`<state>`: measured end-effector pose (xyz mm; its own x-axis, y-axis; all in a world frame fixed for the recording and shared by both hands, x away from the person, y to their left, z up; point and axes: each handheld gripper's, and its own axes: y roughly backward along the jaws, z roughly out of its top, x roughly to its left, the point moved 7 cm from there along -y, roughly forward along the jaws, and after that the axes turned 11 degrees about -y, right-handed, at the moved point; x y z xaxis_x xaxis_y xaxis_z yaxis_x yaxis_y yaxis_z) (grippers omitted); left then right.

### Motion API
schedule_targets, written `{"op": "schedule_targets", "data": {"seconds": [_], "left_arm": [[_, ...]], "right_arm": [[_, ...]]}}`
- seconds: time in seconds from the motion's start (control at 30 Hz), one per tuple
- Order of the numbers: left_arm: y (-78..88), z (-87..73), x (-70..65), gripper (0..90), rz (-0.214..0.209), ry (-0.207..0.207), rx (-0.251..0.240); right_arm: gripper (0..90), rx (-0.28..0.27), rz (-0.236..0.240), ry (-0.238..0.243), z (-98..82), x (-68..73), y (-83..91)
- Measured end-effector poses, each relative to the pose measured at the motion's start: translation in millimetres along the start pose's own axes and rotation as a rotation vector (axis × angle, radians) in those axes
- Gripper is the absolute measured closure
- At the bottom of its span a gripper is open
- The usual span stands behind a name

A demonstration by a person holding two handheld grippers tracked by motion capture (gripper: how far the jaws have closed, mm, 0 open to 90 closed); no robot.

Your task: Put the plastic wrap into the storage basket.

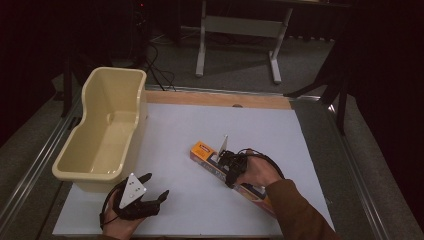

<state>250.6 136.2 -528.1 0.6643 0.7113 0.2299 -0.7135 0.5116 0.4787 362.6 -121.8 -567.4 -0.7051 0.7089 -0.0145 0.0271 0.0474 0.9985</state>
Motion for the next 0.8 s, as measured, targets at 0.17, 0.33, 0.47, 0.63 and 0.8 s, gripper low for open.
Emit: {"op": "schedule_targets", "data": {"seconds": [0.17,0.33,0.47,0.63,0.8], "left_arm": [[-0.2,-0.1,0.1,24.3,0.001,0.001,0.001],[-0.2,-0.2,0.3,24.3,0.001,0.002,0.002],[-0.7,-0.4,-0.3,24.3,-0.003,0.001,0.005],[-0.9,-0.5,-0.3,24.3,-0.004,0.003,0.005],[-1.8,-0.8,-1.1,24.3,-0.012,0.005,0.009]], "right_arm": [[39.4,-0.001,0.037,-0.04,0.7,3.3,0.7],[39.5,-0.005,0.148,-0.1,1.9,5.1,4.3],[39.4,-0.023,0.22,-0.151,3.8,6.2,8.9],[39.5,-0.073,0.294,-0.184,7.2,7.3,18.9],[39.5,-0.115,0.37,-0.208,11.0,10.4,34.7]]}}
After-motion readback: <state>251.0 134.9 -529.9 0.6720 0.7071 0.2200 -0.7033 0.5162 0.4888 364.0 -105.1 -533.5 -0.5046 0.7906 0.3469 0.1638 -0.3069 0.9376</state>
